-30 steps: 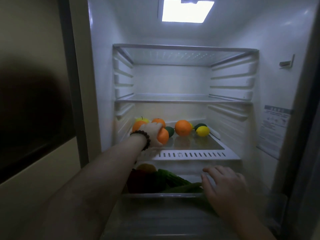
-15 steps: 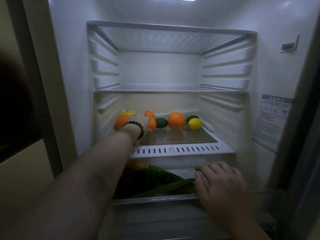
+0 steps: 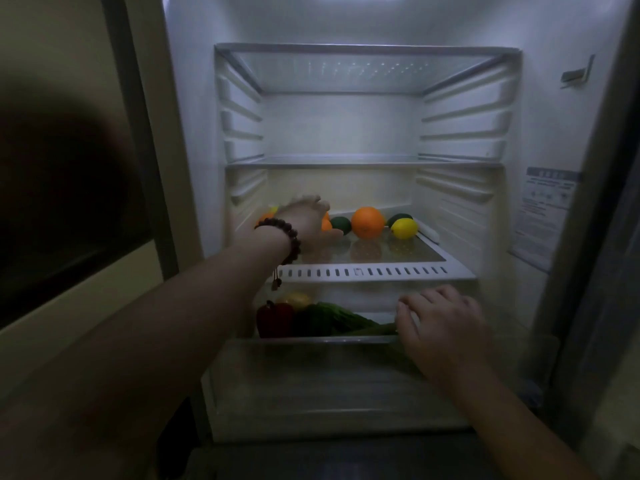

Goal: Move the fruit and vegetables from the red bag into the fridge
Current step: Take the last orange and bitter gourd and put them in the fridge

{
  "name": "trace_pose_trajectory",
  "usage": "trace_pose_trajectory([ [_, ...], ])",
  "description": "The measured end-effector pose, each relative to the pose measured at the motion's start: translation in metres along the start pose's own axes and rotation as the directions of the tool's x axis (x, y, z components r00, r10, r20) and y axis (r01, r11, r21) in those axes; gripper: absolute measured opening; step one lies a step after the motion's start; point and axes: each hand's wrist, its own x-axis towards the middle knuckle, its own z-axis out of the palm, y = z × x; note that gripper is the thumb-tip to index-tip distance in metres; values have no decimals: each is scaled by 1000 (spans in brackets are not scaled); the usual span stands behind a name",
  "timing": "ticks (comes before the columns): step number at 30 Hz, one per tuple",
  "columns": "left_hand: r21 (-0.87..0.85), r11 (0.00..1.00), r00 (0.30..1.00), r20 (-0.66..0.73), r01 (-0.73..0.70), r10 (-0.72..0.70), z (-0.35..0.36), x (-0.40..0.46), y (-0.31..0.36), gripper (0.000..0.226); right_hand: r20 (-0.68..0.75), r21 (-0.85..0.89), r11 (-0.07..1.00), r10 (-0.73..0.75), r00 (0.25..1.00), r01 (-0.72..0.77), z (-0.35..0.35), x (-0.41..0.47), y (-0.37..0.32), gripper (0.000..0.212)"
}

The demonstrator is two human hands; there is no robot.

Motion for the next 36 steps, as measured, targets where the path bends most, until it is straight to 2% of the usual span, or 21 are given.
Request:
trace_pose_trajectory([
  [5, -73, 993, 994, -57, -98, 94, -14, -61, 29, 50, 52, -79, 997, 7, 999, -3, -4, 0, -1, 48],
  [9, -150, 974, 948, -293, -172, 123, -13, -109, 53, 40, -29, -47, 997, 60, 998, -61, -8, -2, -3, 47],
  [11, -221, 961, 903, -425, -168, 60, 0, -136, 62, 39, -165, -7, 994, 108, 980, -110, -13, -16, -7, 50],
  [13, -251, 961, 847, -530, -112, -40, 20, -163, 69, 48, -274, 40, 989, 145, 951, -139, -13, -36, -12, 60],
  [15, -246, 969, 800, -584, -12, -139, 44, -188, 73, 66, -283, 63, 983, 184, 941, -174, -6, -60, -18, 76],
  [19, -336, 920, 755, -545, 201, -364, 80, -209, 77, 104, -225, 103, 955, 295, 929, -279, 12, -84, -20, 100],
  [24, -406, 841, 722, -451, 358, -524, 105, -214, 81, 113, -139, 144, 909, 409, 902, -390, 27, -90, -21, 113],
  [36, -404, 831, 774, -351, 382, -527, 126, -181, 65, 117, -47, 192, 888, 434, 899, -419, 59, -63, -10, 120],
])
